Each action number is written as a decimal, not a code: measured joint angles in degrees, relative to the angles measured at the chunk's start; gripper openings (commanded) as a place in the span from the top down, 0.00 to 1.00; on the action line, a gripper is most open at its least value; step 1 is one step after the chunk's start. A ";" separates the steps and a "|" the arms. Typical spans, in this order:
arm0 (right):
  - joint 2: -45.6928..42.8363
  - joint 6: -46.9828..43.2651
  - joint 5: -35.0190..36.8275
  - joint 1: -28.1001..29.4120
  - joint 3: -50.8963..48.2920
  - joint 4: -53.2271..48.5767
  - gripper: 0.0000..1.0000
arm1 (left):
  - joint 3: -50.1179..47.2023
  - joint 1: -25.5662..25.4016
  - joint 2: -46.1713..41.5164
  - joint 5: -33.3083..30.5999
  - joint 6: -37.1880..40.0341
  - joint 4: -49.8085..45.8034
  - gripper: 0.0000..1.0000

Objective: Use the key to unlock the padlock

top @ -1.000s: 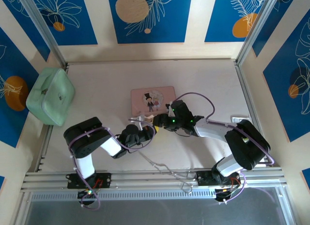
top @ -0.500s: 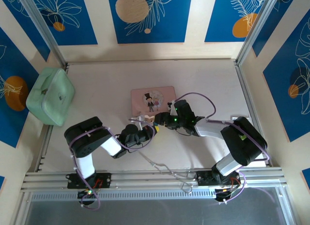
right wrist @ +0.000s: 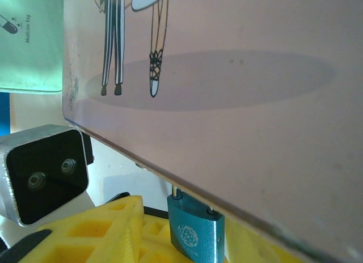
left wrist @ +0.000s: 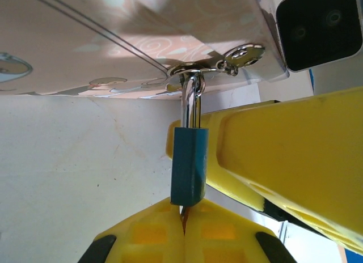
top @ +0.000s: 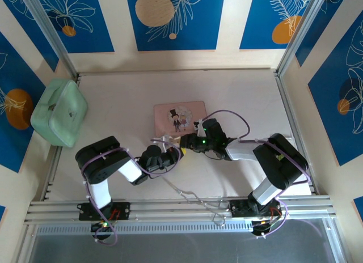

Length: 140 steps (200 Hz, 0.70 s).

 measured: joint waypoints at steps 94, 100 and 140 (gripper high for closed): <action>2.32 1.05 -1.40 -0.48 -1.36 7.39 0.59 | -0.44 0.52 0.00 0.63 -0.02 0.68 1.00; 2.43 1.01 -1.57 -0.57 -1.53 7.98 0.59 | -0.44 0.55 0.00 0.63 -0.02 0.68 1.00; 2.56 1.01 -1.38 -0.68 -1.86 8.90 0.65 | -0.44 0.66 0.00 0.63 -0.02 1.29 1.00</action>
